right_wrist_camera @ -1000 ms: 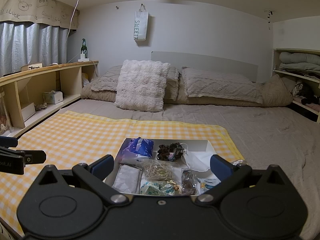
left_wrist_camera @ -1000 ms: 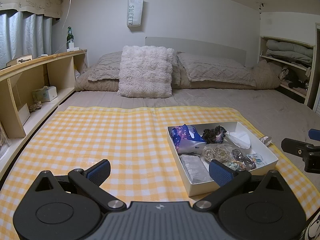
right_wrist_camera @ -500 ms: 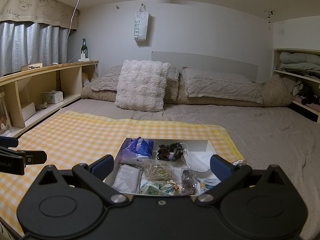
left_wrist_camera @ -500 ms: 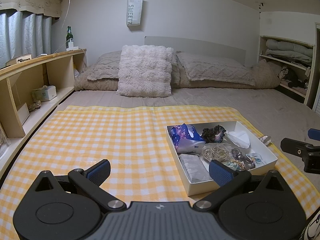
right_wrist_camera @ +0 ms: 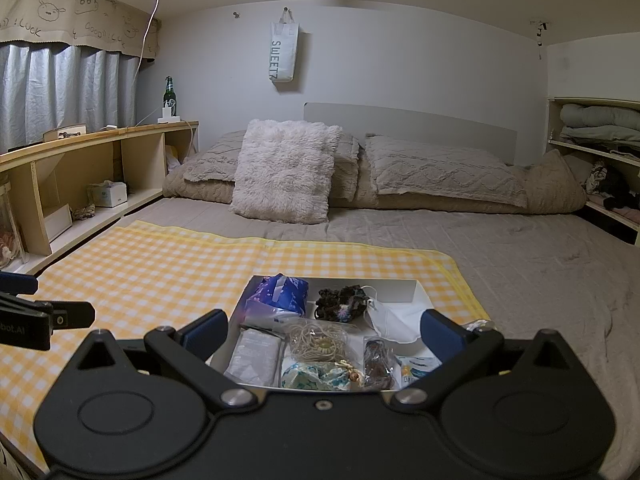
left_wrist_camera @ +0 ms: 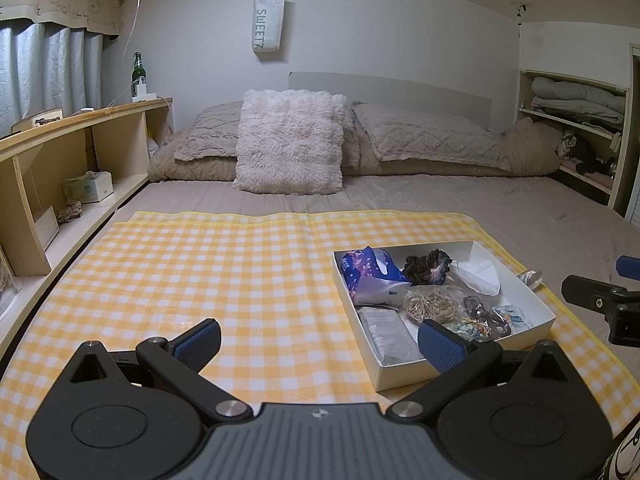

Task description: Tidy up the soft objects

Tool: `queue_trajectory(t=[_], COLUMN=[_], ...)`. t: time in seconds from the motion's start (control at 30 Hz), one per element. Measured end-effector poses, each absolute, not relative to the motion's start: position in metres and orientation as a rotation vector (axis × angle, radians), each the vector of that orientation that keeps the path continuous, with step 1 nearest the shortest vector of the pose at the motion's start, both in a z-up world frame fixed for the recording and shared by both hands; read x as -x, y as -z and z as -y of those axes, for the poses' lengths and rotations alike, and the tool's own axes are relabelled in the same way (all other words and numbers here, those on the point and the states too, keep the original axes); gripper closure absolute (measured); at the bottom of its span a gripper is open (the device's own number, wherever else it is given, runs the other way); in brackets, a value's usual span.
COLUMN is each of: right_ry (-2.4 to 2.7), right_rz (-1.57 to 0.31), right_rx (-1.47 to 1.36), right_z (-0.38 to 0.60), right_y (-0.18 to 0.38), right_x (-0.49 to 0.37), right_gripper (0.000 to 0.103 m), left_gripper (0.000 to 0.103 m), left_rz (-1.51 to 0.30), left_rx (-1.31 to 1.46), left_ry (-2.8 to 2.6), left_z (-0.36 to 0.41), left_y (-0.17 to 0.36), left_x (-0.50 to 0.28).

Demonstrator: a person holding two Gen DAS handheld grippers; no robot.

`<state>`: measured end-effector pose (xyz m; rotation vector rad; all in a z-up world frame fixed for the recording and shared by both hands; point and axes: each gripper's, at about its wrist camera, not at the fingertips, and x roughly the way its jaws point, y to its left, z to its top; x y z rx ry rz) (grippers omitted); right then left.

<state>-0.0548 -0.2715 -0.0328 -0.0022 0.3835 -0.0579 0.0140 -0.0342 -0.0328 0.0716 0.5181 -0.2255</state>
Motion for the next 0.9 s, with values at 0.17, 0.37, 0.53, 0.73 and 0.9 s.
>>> queue_trajectory(t=[0.17,0.37,0.53,0.73,0.9], right_ry=[0.057,0.059,0.056,0.057,0.056], right_rz=[-0.383,-0.383,-0.383,-0.383,-0.383], right_rx=[0.002,0.002,0.004,0.004,0.005], right_z=[0.271,0.2707,0.2711,0.2709,0.2708], right_y=[0.0332,0.0333,0.033,0.0331,0.0332], right_x=[0.0551,0.0552,0.055,0.0555,0.0555], right_gripper=[0.0,0.0,0.0,0.0,0.0], left_gripper=[0.0,0.0,0.0,0.0,0.0], left_rz=[-0.519,-0.518,-0.516,-0.517,-0.519], left_rx=[-0.073,-0.078,-0.084,-0.083,-0.085], left_ry=[0.228,0.225,0.227,0.228,0.231], left_z=[0.0343,0.0356,0.0369,0.0353,0.0338], left_y=[0.034,0.0369,0.0395,0.0387,0.0376], left_x=[-0.0131,-0.0113,-0.0092,-0.0107,-0.0106])
